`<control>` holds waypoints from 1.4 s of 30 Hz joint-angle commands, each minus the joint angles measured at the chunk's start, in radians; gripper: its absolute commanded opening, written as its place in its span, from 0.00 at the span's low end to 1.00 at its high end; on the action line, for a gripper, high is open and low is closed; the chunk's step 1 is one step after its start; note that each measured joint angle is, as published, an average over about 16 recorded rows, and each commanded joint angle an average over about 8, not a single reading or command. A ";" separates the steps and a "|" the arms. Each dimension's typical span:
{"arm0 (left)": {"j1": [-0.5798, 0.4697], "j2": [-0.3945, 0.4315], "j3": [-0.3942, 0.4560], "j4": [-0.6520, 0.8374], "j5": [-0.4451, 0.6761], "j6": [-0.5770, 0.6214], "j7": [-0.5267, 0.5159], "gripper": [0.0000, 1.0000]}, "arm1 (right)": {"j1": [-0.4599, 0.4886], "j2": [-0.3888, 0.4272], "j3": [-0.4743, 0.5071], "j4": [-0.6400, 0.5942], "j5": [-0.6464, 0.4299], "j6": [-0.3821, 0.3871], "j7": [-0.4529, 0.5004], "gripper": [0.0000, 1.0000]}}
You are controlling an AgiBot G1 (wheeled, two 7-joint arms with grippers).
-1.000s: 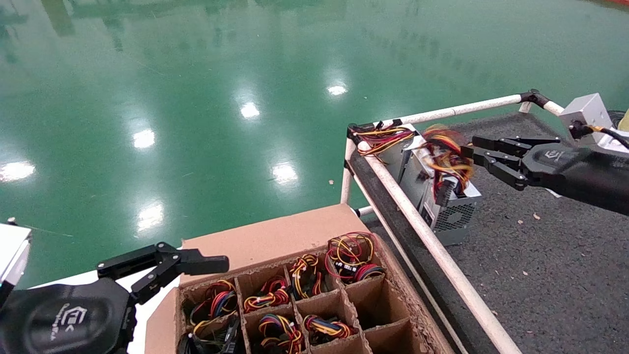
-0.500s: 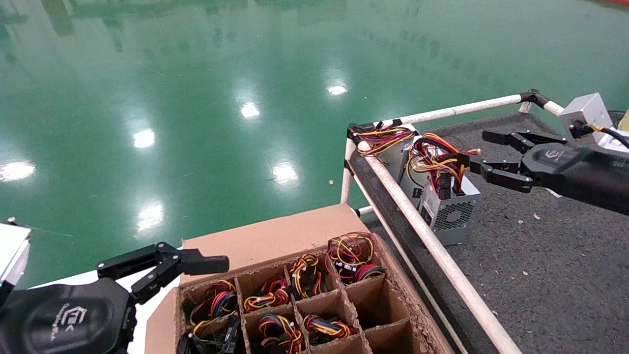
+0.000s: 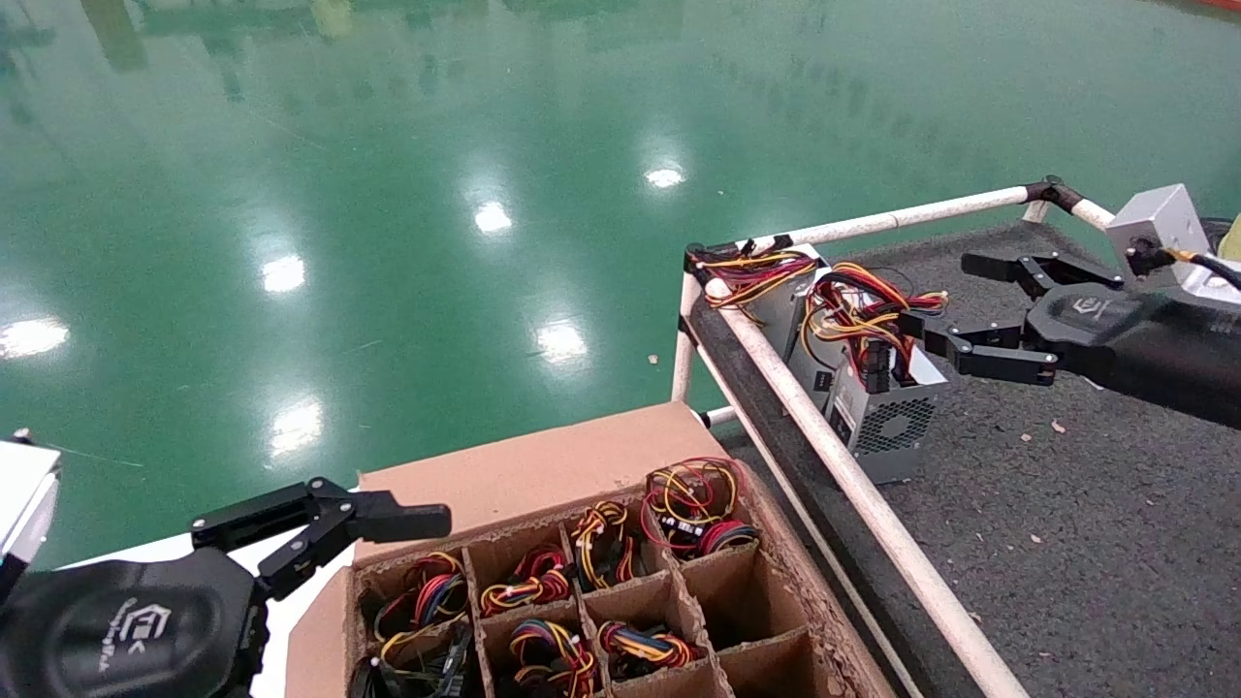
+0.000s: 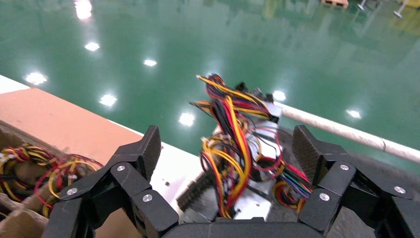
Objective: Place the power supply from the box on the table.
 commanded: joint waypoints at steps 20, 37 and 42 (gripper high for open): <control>0.000 0.000 0.000 0.000 0.000 0.000 0.000 1.00 | -0.253 0.073 0.038 0.442 0.174 -0.045 0.188 1.00; 0.000 0.000 0.000 0.000 0.000 0.000 0.000 1.00 | -0.461 0.133 0.070 0.804 0.316 -0.082 0.342 1.00; 0.000 0.000 0.000 0.000 0.000 0.000 0.000 1.00 | -0.521 0.150 0.079 0.910 0.357 -0.093 0.387 1.00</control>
